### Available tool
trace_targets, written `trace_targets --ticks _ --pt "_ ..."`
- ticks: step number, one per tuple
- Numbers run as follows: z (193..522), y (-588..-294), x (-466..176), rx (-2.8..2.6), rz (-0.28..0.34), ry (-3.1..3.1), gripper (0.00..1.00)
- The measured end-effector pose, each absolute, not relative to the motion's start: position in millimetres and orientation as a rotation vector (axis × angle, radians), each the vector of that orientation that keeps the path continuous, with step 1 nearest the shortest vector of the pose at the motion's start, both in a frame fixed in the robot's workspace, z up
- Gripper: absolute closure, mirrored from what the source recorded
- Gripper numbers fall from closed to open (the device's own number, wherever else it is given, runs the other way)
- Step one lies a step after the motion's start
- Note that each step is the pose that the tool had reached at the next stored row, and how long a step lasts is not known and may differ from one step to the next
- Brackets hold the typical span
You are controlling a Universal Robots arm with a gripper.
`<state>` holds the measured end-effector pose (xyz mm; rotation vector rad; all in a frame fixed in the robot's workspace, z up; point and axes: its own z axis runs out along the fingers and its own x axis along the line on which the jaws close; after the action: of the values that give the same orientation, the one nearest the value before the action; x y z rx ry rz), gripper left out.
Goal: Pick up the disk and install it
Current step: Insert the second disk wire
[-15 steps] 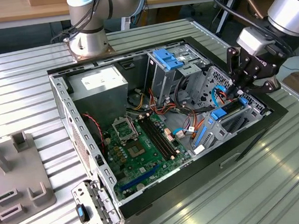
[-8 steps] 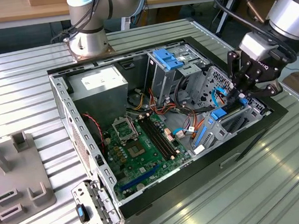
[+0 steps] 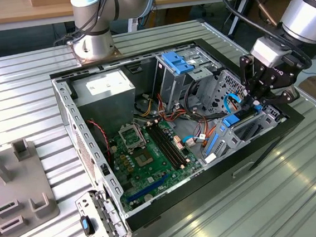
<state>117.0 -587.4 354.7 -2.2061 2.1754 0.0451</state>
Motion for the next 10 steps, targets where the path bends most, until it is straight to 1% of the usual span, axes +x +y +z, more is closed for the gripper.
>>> trace_targets --ticks 4,8,10 --pt "352.5 -587.4 113.1 -2.207 0.018 2.176 0.84" --pt "350.8 -587.2 113.0 -2.206 0.018 2.175 0.84" --pt "350.2 -586.9 113.0 -2.198 0.035 2.167 0.84"
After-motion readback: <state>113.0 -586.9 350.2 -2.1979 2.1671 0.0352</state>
